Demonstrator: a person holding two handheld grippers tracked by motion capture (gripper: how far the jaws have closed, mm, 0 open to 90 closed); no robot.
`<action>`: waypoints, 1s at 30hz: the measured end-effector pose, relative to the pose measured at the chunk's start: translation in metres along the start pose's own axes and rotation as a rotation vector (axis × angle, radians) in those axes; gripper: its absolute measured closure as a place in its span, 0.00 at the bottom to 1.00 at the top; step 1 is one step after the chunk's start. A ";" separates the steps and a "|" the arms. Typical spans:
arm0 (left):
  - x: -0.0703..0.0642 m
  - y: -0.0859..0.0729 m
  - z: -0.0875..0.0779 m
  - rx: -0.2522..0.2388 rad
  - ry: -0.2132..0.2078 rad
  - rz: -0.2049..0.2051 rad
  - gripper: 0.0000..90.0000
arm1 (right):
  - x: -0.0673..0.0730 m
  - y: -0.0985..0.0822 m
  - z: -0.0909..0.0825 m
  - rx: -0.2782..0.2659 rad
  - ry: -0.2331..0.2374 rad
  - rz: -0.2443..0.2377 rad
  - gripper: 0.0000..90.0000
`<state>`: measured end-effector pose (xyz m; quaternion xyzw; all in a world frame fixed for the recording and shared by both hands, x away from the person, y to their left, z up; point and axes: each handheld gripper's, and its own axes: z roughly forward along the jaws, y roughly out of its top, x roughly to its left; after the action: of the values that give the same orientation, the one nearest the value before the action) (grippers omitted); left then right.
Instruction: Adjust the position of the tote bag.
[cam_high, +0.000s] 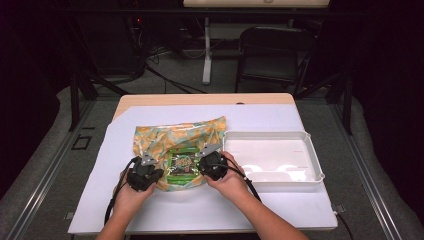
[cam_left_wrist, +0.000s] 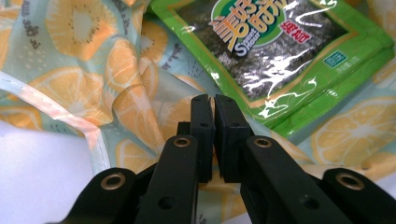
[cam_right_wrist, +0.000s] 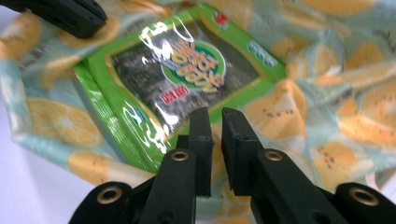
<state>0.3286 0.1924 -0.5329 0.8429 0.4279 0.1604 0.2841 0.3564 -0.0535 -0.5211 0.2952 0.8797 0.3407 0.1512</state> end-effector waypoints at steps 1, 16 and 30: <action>0.000 -0.001 0.000 0.007 0.002 0.005 0.96 | -0.001 -0.002 0.001 0.004 0.003 0.006 0.92; 0.002 -0.010 0.004 0.042 0.021 -0.020 0.95 | 0.000 -0.006 0.006 -0.001 0.003 0.034 0.86; 0.005 -0.006 -0.005 -0.051 -0.010 -0.063 0.88 | -0.005 -0.004 0.003 -0.060 0.033 0.060 0.71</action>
<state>0.3245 0.2012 -0.5326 0.8224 0.4483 0.1579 0.3126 0.3600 -0.0577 -0.5257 0.3111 0.8623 0.3760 0.1353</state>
